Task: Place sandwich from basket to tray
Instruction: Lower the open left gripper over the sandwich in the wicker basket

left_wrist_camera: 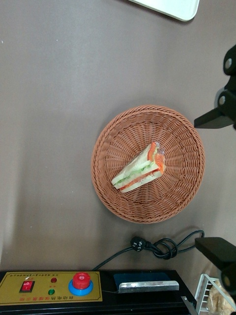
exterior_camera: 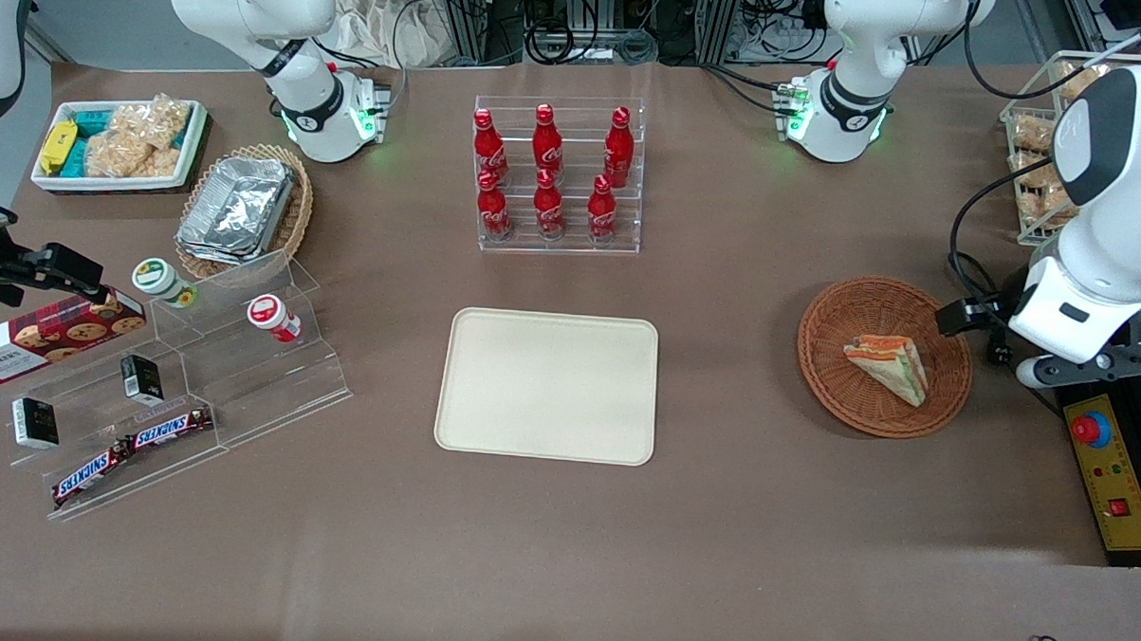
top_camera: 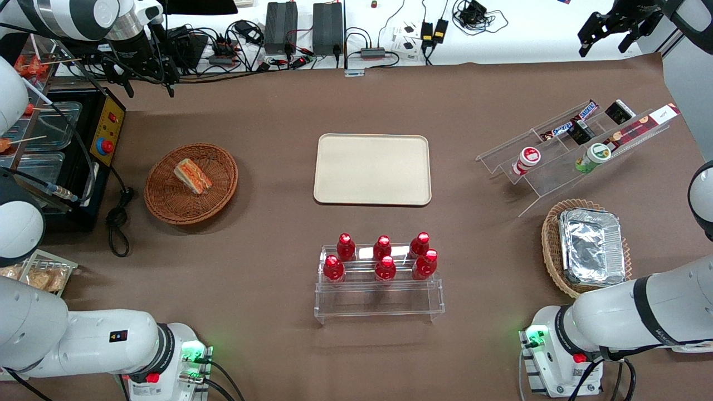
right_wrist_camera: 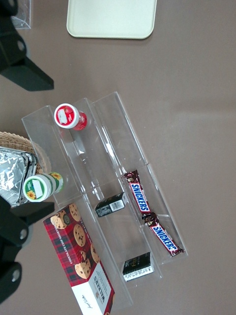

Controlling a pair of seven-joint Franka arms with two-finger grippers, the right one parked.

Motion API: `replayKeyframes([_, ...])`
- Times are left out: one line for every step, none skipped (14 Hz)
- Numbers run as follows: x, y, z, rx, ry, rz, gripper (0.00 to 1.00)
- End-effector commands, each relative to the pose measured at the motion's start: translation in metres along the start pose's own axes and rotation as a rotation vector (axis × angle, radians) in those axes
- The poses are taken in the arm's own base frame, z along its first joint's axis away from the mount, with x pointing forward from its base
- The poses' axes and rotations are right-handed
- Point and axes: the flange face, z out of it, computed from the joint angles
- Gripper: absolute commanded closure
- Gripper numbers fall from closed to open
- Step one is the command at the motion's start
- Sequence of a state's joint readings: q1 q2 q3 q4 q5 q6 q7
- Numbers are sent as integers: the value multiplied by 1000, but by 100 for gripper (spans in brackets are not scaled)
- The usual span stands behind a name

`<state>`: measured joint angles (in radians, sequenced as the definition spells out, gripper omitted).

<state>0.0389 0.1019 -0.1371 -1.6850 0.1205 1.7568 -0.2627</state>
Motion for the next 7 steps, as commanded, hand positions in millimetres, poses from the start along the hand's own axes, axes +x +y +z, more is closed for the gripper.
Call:
replayKeyframes([3,2,-1,-10,-27,-8,1])
replayKeyframes([4,3,1,-8,-31,-15,1])
replayKeyframes([8,5,8,-8,-40,-17,1])
replayKeyframes([8,8,13,-9,-43,-38,1])
replayKeyframes([7,15,21,-4,-59,-88,1])
replayKeyframes([6,17,33,4,-75,-168,1])
replayKeyframes([5,20,50,11,-89,-262,0])
